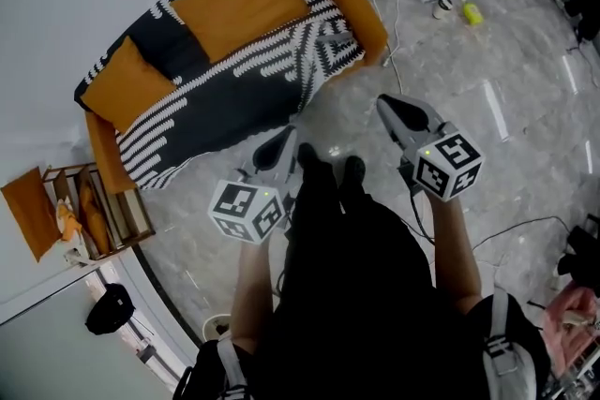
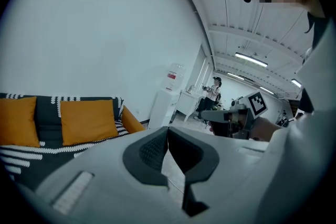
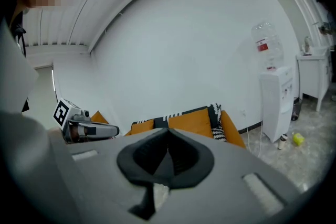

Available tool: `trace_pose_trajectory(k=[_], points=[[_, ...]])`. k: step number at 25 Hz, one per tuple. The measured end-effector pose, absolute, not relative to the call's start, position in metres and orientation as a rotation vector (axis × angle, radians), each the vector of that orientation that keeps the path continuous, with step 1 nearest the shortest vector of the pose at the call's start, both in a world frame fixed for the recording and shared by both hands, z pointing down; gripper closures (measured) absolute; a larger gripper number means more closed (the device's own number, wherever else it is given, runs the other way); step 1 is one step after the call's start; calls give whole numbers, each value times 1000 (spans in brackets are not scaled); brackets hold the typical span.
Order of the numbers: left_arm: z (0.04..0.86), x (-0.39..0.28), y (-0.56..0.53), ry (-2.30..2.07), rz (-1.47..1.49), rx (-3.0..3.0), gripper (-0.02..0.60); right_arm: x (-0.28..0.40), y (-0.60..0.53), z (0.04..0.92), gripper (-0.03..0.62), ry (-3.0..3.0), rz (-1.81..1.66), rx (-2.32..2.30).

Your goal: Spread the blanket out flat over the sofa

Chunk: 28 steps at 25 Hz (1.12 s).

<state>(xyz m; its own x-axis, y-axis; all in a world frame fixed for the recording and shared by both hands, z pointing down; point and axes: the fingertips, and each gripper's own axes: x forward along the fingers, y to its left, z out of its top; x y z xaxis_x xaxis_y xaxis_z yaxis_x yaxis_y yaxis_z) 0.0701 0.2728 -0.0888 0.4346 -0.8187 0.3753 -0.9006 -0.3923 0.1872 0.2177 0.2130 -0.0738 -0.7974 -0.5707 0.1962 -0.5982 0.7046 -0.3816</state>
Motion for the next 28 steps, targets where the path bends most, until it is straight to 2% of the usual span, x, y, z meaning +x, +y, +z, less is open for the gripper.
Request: trace_pose_trajectory(k=[7,28], points=[[-83,47,246,-1493,296,2300,571,205,183,-55,589,-2780,692,946],[-87,-72,84,-1227,280,2420,571,57,38,-90,589,-2686,615,1076]])
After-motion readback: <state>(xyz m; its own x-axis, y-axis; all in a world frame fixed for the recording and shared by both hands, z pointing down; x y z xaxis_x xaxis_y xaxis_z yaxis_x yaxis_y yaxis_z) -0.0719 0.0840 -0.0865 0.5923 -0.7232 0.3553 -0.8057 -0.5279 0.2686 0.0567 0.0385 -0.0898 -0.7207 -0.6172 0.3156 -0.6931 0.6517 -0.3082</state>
